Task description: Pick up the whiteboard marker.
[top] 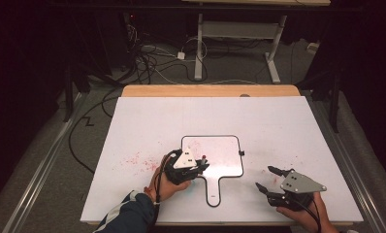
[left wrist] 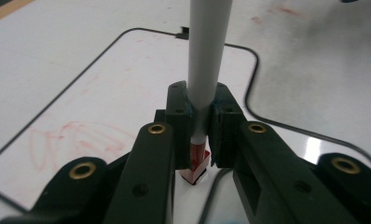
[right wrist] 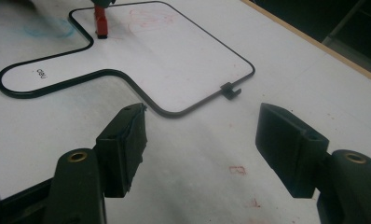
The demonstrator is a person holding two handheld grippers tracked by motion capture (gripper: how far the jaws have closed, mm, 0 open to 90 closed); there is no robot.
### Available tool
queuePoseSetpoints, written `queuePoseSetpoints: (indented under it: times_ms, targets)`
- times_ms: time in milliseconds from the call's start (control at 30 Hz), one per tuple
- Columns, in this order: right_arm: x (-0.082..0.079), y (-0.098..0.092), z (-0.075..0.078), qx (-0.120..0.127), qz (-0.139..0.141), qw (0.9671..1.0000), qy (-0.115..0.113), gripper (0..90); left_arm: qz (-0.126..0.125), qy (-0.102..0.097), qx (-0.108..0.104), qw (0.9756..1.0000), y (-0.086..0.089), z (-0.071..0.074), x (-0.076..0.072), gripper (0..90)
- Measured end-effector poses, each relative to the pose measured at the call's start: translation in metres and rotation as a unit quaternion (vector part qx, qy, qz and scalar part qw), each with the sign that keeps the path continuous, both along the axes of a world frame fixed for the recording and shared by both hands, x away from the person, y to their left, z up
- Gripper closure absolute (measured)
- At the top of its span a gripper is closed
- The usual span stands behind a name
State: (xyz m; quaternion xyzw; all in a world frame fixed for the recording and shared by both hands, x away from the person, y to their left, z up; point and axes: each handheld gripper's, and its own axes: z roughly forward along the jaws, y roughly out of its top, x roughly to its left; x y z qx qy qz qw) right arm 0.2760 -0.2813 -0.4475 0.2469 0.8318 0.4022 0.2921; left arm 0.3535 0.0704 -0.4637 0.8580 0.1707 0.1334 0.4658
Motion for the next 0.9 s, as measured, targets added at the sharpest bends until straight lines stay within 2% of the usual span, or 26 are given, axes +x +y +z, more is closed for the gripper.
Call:
queuePoseSetpoints:
  times_ms: [33, 133, 167, 267, 300, 367, 400, 433, 533, 600, 633, 733, 800, 867, 900]
  targets:
    - [0.0, 0.0, 0.0, -0.004, 0.001, 1.0, -0.004, 34.4, 0.017, 0.0, 0.004, 0.9999, 0.004, 0.0, 0.002, 78.7]
    - [-0.001, 0.0, -0.001, -0.005, 0.0, 1.0, -0.006, 34.4, 0.035, -0.002, 0.003, 0.9994, 0.015, -0.001, 0.01, 78.7]
    - [-0.001, -0.001, -0.001, -0.005, -0.001, 1.0, -0.005, 34.4, 0.05, -0.004, 0.004, 0.9988, 0.02, -0.001, 0.014, 78.7]
    - [-0.001, -0.001, -0.001, -0.008, -0.003, 0.9999, -0.007, 34.4, 0.062, -0.004, 0.003, 0.9981, 0.025, -0.002, 0.019, 78.7]
    - [-0.001, -0.002, -0.001, -0.009, -0.004, 0.9999, -0.008, 34.4, 0.064, 0.003, -0.004, 0.9979, 0.028, -0.002, 0.02, 78.7]
    - [-0.001, -0.002, -0.001, -0.009, -0.005, 0.9999, -0.008, 34.4, 0.065, 0.013, -0.014, 0.9977, 0.03, -0.003, 0.019, 78.7]
    - [-0.001, -0.001, -0.001, -0.009, -0.002, 0.9999, -0.008, 34.4, 0.05, 0.023, -0.02, 0.9983, 0.029, -0.003, 0.015, 78.7]
    - [-0.001, -0.001, 0.0, -0.009, -0.001, 0.9999, -0.008, 34.5, 0.05, 0.023, -0.02, 0.9983, 0.029, -0.003, 0.015, 78.7]
    - [-0.001, -0.001, -0.001, -0.009, 0.003, 0.9999, -0.008, 34.4, 0.024, 0.022, -0.014, 0.9994, 0.025, -0.002, 0.003, 78.7]
    - [-0.001, 0.0, -0.001, -0.01, 0.003, 0.9999, -0.006, 34.4, 0.016, 0.012, -0.003, 0.9998, 0.025, -0.002, 0.0, 78.6]
    - [-0.001, 0.0, -0.001, -0.01, 0.003, 0.9999, -0.006, 34.4, 0.015, 0.011, -0.003, 0.9998, 0.026, -0.002, 0.001, 78.6]
    - [-0.001, 0.001, -0.002, -0.014, 0.006, 0.9999, -0.005, 34.5, 0.036, 0.006, -0.005, 0.9993, 0.034, -0.003, 0.01, 78.6]
    - [-0.001, 0.001, -0.002, -0.015, 0.007, 0.9998, -0.006, 34.4, 0.051, 0.009, -0.017, 0.9985, 0.04, -0.005, 0.015, 78.6]
    - [-0.001, 0.001, -0.001, -0.016, 0.008, 0.9998, -0.01, 34.4, 0.051, 0.018, -0.028, 0.9981, 0.043, -0.006, 0.016, 78.7]
    - [-0.001, 0.001, -0.001, -0.015, 0.008, 0.9998, -0.01, 34.4, 0.051, 0.016, -0.025, 0.9983, 0.043, -0.006, 0.014, 78.7]
